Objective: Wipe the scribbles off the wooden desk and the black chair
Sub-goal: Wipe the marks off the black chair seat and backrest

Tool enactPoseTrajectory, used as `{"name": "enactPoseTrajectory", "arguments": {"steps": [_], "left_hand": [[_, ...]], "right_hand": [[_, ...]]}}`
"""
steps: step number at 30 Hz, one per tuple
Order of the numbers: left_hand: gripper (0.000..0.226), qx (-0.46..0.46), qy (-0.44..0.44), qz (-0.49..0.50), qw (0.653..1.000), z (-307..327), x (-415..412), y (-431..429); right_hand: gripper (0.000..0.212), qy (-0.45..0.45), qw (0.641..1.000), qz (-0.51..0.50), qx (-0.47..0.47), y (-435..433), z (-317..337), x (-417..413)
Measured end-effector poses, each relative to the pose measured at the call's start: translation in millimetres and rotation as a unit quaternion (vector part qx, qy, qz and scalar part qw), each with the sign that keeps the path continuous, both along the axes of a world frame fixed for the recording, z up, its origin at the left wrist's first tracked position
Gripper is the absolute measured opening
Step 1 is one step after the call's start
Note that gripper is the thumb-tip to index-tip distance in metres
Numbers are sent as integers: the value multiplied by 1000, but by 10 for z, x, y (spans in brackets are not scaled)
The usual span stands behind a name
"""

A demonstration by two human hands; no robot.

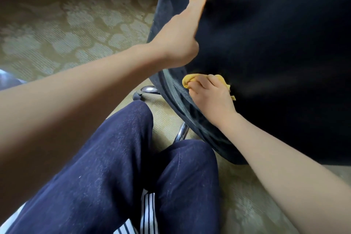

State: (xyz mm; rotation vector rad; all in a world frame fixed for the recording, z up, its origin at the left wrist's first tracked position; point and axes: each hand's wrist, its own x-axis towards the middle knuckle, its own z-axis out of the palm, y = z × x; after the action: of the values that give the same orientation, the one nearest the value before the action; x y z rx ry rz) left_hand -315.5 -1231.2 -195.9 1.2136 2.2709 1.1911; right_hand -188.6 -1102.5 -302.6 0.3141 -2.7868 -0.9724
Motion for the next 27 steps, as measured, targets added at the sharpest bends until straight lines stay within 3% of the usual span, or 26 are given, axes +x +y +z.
{"name": "enactPoseTrajectory", "arguments": {"steps": [3,8,10,12,17,20,24,27], "left_hand": [[98,13,-14,-5,1000,-33,-14,-1],[98,51,-21,14,998,-77,-30,-60],[97,86,-22,29,996,-131,-57,-62],[92,129,-28,54,990,-173,-91,-55],[69,202,-77,150,965,-207,-237,-33],[60,173,-122,175,961,-232,-392,-66],[53,130,-145,217,957,-366,-585,-81],[60,113,-179,223,951,-427,-799,-57]], "right_hand": [[14,-98,995,-24,6,49,-72,270],[3,-148,989,7,-6,185,145,751],[21,-140,990,14,4,225,294,868],[34,-108,994,24,17,242,465,902],[25,8,997,76,1,187,851,628],[22,89,992,90,-13,105,1052,268],[33,196,977,81,-19,-30,1271,-252],[35,246,967,65,-20,-77,1381,-656]]}}
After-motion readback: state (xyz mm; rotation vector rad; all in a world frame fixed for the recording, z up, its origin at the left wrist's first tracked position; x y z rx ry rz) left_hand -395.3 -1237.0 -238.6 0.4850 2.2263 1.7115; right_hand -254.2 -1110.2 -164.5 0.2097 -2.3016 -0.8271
